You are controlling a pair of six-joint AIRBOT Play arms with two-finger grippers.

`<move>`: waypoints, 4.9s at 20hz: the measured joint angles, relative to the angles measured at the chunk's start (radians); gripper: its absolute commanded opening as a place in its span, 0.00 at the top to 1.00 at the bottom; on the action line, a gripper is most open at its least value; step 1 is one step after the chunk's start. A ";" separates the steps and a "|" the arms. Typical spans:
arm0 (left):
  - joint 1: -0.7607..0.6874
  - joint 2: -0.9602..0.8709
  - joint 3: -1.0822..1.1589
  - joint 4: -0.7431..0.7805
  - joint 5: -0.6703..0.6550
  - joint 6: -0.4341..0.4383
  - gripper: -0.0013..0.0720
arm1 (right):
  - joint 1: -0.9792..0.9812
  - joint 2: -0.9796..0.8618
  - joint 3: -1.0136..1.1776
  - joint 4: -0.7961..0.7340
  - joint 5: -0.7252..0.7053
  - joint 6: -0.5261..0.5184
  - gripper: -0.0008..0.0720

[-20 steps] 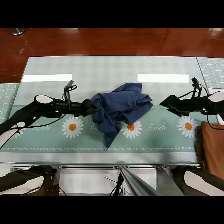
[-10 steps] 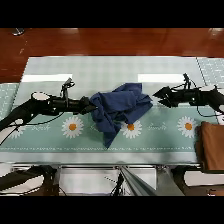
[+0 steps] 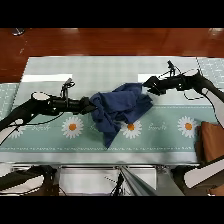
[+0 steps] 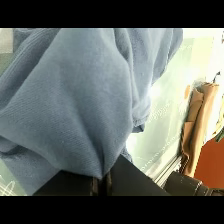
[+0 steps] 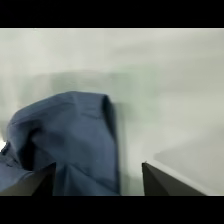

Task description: Fold the shirts.

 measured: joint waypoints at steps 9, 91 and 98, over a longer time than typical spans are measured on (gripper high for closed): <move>-0.001 0.000 0.000 0.000 -0.005 0.000 0.95 | 0.098 -0.123 0.176 -0.057 0.076 0.051 0.96; -0.097 0.299 -0.289 -0.097 0.219 0.022 0.95 | -0.434 0.725 -0.710 -0.185 -0.023 0.023 0.15; -0.099 0.296 -0.267 -0.101 0.202 0.029 0.95 | -0.216 0.457 -0.526 -0.171 -0.031 0.073 0.15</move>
